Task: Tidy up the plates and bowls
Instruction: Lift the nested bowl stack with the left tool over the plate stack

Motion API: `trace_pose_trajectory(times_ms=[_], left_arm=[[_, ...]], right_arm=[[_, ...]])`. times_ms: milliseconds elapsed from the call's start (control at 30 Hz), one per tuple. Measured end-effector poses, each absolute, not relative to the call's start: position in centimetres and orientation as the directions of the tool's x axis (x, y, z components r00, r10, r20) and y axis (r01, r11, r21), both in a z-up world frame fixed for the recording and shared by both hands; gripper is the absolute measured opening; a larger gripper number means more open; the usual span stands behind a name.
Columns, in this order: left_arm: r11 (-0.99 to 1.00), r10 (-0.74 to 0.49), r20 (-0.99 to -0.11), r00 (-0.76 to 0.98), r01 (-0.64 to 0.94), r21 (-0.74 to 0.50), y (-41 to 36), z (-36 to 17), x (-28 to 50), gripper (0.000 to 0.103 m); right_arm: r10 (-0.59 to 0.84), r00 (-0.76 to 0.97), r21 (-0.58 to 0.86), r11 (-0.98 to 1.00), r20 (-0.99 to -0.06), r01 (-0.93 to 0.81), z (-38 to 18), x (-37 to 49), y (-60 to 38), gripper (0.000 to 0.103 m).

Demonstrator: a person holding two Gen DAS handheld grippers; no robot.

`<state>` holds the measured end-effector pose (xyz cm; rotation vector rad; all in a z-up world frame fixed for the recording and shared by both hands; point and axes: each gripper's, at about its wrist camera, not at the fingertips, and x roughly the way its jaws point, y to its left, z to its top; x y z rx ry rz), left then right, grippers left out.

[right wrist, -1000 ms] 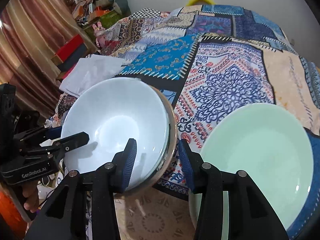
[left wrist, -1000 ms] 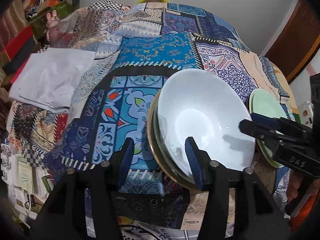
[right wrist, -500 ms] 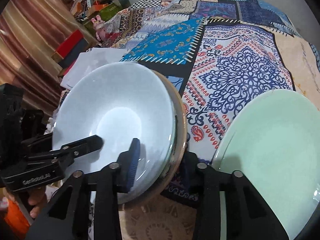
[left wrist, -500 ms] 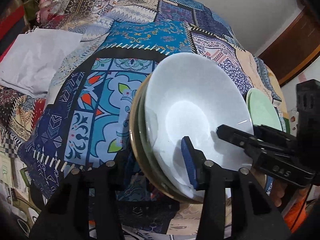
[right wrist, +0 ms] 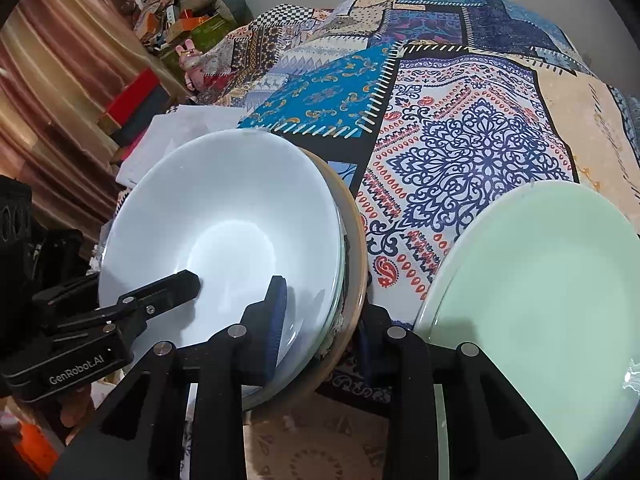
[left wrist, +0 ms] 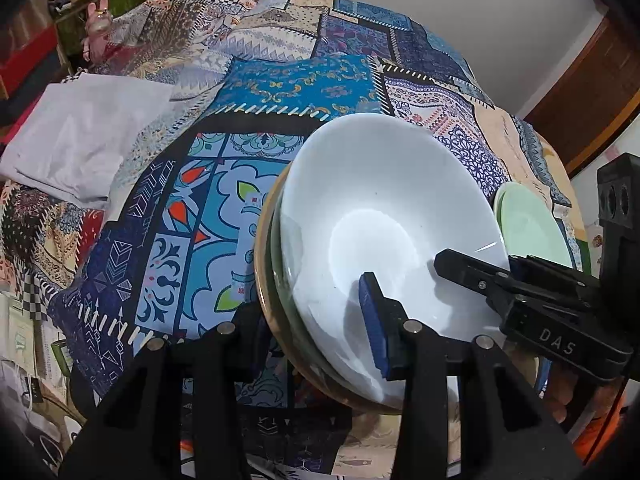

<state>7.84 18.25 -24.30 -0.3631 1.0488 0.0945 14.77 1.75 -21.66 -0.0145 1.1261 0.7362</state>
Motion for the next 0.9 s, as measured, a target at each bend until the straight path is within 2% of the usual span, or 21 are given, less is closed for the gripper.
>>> trace_pose_trajectory(times_ms=[467, 900], left_arm=[[0.943, -0.088, -0.821, 0.564, -0.219, -0.251, 17.1, -20.6, 8.5, 0.041], [0.956, -0.128, -0.795, 0.592, -0.140, -0.258, 12.7, -17.9, 10.6, 0.041]], right_arm=[[0.558, 0.306, 0.351, 0.775, -0.771, -0.526, -18.2, 15.0, -0.5, 0.028], [0.542, 0.390, 0.336, 0.809, -0.745, -0.482, -15.8, 16.1, -5.4, 0.027]])
